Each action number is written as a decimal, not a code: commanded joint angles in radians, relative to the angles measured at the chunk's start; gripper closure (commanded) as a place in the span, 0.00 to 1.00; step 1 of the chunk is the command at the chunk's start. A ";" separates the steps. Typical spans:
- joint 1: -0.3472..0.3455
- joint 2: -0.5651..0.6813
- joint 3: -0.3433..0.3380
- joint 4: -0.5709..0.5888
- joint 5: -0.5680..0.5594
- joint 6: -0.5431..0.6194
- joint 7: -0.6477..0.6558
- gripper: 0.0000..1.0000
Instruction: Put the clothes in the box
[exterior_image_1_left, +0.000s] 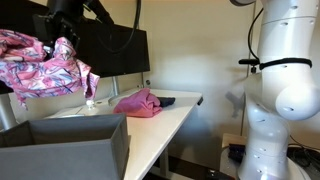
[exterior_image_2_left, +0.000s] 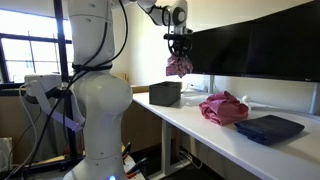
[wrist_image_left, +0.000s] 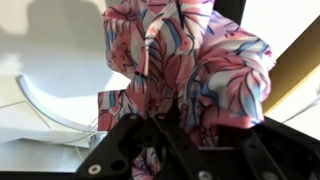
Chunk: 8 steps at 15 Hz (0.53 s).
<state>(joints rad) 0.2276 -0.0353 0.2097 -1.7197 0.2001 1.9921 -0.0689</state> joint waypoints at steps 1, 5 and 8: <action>-0.001 -0.060 0.001 -0.060 0.086 -0.087 -0.048 0.89; 0.002 -0.087 0.005 -0.114 0.120 -0.182 -0.038 0.89; 0.006 -0.102 0.012 -0.167 0.117 -0.186 -0.028 0.89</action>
<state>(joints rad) 0.2302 -0.0867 0.2222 -1.8131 0.2892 1.8042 -0.0807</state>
